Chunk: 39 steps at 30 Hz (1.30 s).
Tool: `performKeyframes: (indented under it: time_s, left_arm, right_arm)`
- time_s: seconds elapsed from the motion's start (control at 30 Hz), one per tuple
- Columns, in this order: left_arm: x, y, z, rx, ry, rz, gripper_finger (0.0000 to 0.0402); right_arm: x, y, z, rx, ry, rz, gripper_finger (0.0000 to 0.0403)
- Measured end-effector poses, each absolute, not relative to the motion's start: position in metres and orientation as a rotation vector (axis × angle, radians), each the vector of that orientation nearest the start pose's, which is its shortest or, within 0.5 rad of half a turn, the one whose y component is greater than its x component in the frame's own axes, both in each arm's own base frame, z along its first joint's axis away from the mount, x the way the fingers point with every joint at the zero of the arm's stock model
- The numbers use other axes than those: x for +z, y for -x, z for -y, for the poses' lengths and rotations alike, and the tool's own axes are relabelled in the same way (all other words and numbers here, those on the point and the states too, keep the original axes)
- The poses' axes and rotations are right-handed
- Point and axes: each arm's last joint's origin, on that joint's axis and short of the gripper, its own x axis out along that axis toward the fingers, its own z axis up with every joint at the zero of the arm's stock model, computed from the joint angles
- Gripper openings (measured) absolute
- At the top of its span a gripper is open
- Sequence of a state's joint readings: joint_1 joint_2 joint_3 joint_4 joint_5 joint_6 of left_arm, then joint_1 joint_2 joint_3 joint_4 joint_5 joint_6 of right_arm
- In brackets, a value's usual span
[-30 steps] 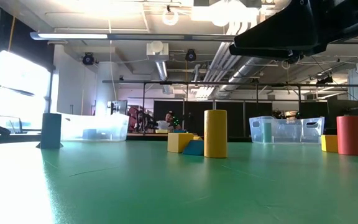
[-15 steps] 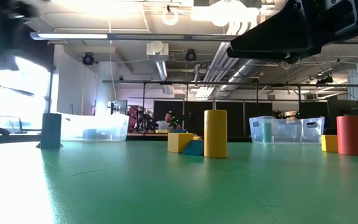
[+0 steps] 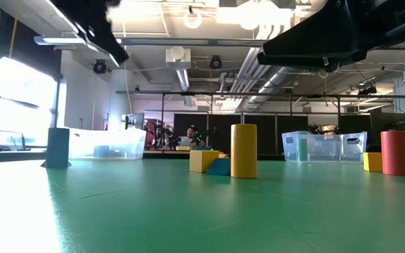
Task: Sort blocks by size
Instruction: Put the green cube block into the top left transparent bin, then put the yellow cylindrical block into the top right transparent bin
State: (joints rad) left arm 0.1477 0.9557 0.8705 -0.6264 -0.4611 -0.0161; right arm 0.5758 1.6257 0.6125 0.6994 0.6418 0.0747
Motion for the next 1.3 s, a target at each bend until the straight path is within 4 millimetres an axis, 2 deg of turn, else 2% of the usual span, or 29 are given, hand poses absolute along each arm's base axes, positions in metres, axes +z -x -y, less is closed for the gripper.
performKeyframes:
  time_s: [0.17,0.3,0.4,0.57,0.73,0.83,0.93,1.03,1.17,1.3]
  left_arm:
    - [0.27,-0.177,-0.108,0.693,0.033,-0.69,0.0113]
    - [0.242,-0.169,-0.157,0.812,0.145,-0.787,0.0113]
    - [0.218,-0.163,-0.185,0.849,0.238,-0.861,0.0113]
    - [0.179,-0.161,-0.21,0.79,0.328,-0.987,0.0117]
    - [0.157,-0.164,-0.22,0.796,0.358,-1.039,0.0156]
    - [0.155,-0.165,-0.223,0.798,0.361,-1.039,0.0191]
    - [0.163,-0.167,-0.225,0.812,0.358,-1.015,0.0224]
    - [0.18,-0.169,-0.228,0.857,0.37,-0.978,0.0242]
    - [0.21,-0.171,-0.229,0.9,0.4,-0.911,0.0245]
    - [0.237,-0.176,-0.214,0.872,0.344,-0.833,0.0243]
  right_arm:
    - [0.163,-0.266,-0.144,-0.098,0.054,-0.255,0.0154]
    - [0.163,-0.268,-0.139,-0.115,0.029,-0.254,0.0154]
    - [0.162,-0.27,-0.136,-0.129,0.018,-0.259,0.0154]
    - [0.162,-0.272,-0.132,-0.145,-0.003,-0.259,0.0154]
    - [0.162,-0.272,-0.13,-0.151,-0.009,-0.258,0.0154]
    - [0.162,-0.272,-0.13,-0.151,-0.009,-0.258,0.0154]
    - [0.162,-0.272,-0.13,-0.151,-0.009,-0.258,0.0154]
    - [0.162,-0.272,-0.13,-0.151,-0.009,-0.258,0.0154]
    - [0.162,-0.272,-0.13,-0.151,-0.009,-0.258,0.0154]
    - [0.162,-0.272,-0.13,-0.151,-0.009,-0.258,0.0154]
